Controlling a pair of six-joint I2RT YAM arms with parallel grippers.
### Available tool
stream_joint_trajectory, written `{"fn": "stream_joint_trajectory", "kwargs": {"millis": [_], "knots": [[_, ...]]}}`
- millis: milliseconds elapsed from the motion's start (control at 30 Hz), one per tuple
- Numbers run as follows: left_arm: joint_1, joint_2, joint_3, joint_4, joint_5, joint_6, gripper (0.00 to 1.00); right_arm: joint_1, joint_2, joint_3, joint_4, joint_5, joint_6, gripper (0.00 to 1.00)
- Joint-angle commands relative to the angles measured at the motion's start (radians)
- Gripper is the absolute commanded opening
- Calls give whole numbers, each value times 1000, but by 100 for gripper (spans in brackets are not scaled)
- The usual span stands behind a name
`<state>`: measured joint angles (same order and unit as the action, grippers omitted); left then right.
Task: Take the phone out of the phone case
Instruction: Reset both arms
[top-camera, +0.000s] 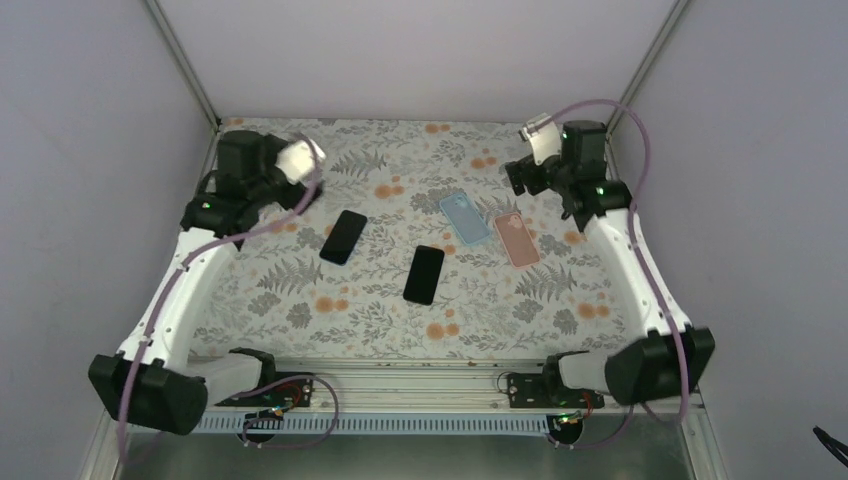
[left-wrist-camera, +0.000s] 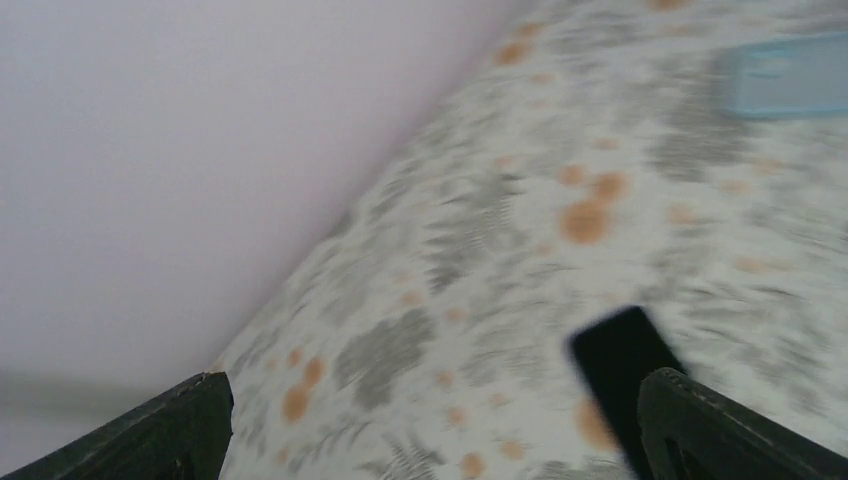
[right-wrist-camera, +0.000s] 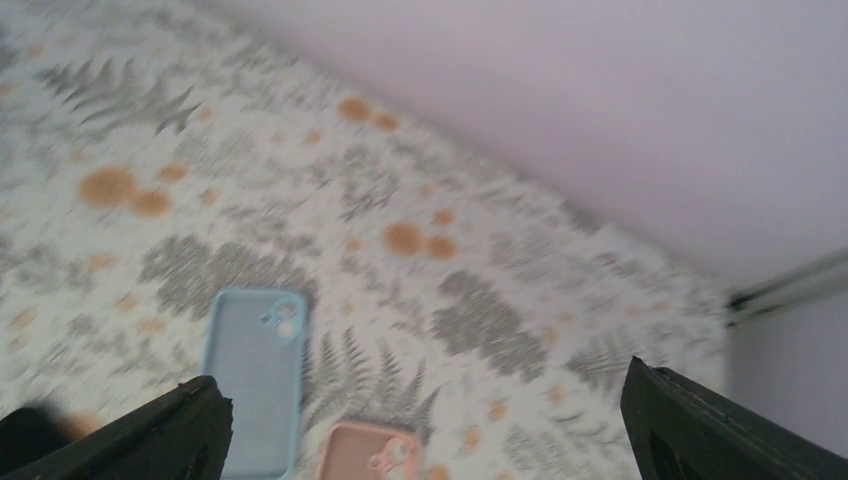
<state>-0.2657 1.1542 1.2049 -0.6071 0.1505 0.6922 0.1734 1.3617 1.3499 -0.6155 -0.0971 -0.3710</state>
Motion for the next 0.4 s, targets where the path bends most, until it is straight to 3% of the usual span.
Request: {"fn": "stream_joint_trajectory", "kwargs": {"millis": [0,133,367], "knots": [[232,43,-51,250,-6,-214,100,-17,-70,-195,309,196,57,100],[325,97,-65,309,-29,-281,100,-26,-89,-293,406,270,84,100],[344,95,-103,338,-32,-315,100,-29,-71,-401,492,285,89,100]]}}
